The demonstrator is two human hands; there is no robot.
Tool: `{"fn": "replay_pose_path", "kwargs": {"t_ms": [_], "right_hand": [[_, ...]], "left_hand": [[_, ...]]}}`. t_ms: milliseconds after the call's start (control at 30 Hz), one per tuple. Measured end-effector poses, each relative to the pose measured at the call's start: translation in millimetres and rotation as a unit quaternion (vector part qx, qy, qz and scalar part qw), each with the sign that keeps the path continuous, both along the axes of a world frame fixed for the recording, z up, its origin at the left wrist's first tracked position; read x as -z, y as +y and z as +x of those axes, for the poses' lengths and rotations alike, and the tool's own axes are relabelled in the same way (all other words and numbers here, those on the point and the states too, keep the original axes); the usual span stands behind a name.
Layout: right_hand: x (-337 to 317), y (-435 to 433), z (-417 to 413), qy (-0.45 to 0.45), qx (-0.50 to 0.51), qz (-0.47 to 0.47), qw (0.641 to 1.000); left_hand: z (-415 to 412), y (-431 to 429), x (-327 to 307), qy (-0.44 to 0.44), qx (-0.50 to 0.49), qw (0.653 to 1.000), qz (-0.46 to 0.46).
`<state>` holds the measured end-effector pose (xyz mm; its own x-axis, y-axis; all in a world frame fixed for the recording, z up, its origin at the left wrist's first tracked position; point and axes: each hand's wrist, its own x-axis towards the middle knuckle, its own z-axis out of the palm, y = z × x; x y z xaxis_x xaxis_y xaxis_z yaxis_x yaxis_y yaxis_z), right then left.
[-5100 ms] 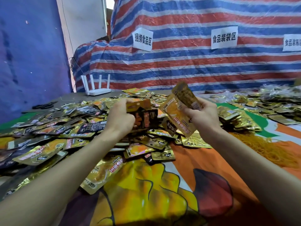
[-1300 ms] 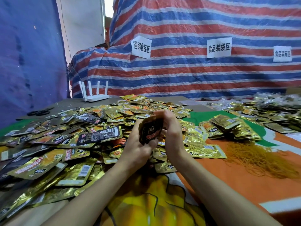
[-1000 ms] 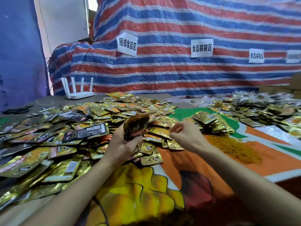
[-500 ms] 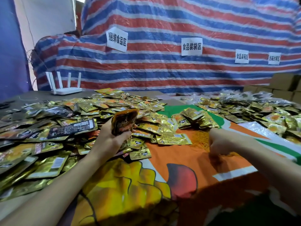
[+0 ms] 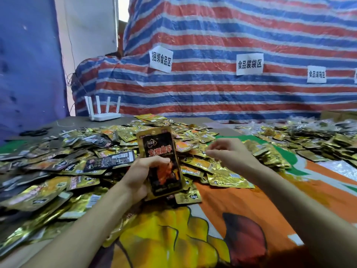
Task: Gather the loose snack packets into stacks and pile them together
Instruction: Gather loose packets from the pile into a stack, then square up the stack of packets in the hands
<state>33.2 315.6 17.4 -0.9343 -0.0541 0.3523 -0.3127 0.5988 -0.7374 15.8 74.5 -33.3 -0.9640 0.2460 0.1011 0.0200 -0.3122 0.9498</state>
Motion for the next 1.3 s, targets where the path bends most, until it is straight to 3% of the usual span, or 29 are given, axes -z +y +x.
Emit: {"fn": "replay_pose_path", "kwargs": {"t_ms": [133, 233, 367, 600, 667, 833, 933, 1000, 1133, 1300], "right_hand": [[12, -47, -27, -0.027, -0.069, -0.078, 0.994], [23, -64, -42, -0.02, -0.064, -0.161, 0.985], [42, -62, -53, -0.04, -0.08, -0.192, 0.977], [43, -48, -53, -0.124, -0.239, -0.325, 0.907], [43, -49, -51, -0.132, -0.264, -0.329, 0.897], [47, -49, -50, -0.099, -0.222, -0.28, 0.929], [47, -49, -50, -0.101, -0.216, -0.293, 0.926], [44, -48, -47, -0.129, -0.234, -0.334, 0.904], [38, -45, -39, -0.188, -0.295, -0.447, 0.823], [31, -47, -28, -0.182, -0.35, -0.566, 0.724]], "left_hand": [[3, -6, -6, -0.034, 0.045, 0.998, -0.011], [1, -8, -7, -0.04, 0.026, 0.998, -0.031], [-2, -11, -8, -0.033, 0.0, 0.999, -0.043], [-5, -16, -8, -0.043, -0.025, 0.998, -0.048], [-4, -16, -5, -0.045, -0.008, 0.998, -0.047], [-2, -13, -4, -0.05, 0.028, 0.996, -0.069], [-2, -14, -3, -0.053, 0.033, 0.996, -0.064], [-3, -16, -3, -0.059, 0.039, 0.996, -0.047], [-6, -21, -4, -0.071, 0.054, 0.995, 0.033], [-4, -20, -4, -0.066, 0.091, 0.992, 0.052]]}}
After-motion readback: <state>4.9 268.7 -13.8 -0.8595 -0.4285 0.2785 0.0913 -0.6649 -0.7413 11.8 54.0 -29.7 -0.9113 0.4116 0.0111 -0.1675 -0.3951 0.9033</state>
